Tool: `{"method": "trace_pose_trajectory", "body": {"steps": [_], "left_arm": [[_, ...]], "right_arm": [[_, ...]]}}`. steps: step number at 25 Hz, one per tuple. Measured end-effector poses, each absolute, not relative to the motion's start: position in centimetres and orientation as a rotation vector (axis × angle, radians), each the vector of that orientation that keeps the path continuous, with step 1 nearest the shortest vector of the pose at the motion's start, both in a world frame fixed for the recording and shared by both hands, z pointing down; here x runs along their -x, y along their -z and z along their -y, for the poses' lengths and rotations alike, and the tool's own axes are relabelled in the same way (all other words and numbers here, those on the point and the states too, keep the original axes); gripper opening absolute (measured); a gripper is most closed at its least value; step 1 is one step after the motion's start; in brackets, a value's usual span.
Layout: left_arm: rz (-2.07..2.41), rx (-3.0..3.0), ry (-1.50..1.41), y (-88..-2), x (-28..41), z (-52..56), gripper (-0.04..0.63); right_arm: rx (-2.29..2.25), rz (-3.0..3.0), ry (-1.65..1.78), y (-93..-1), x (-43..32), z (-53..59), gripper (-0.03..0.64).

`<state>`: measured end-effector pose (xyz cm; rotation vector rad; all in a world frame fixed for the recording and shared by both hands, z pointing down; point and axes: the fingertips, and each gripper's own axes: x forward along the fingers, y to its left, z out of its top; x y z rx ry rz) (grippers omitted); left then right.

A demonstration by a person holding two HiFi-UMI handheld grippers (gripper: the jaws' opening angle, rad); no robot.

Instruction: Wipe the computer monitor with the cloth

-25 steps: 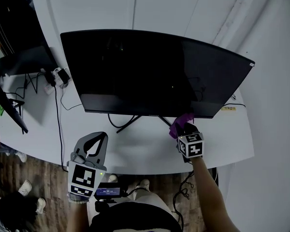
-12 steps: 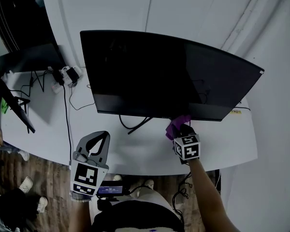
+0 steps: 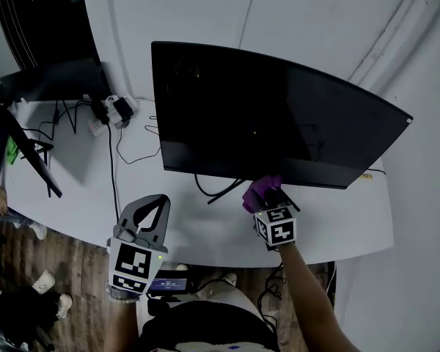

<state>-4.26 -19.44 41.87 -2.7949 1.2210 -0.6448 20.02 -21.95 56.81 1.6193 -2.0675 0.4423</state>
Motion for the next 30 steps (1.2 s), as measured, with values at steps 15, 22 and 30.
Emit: {"method": "trace_pose_trajectory", "body": {"steps": [15, 22, 30], "left_arm": [[-1.254, 2.788, 0.664, -42.5, 8.8, 20.9, 0.006], [-1.28, 2.785, 0.665, -42.9, 10.8, 21.2, 0.006], [-1.32, 2.783, 0.654, -43.2, 12.9, 21.5, 0.006]], "right_arm": [[-1.498, 2.136, -0.377, -56.5, -11.7, 24.2, 0.069], [-1.412, 2.158, -0.321, -56.4, -7.7, 25.3, 0.069], [-1.297, 2.201, -0.264, -56.1, -2.7, 26.3, 0.069]]}}
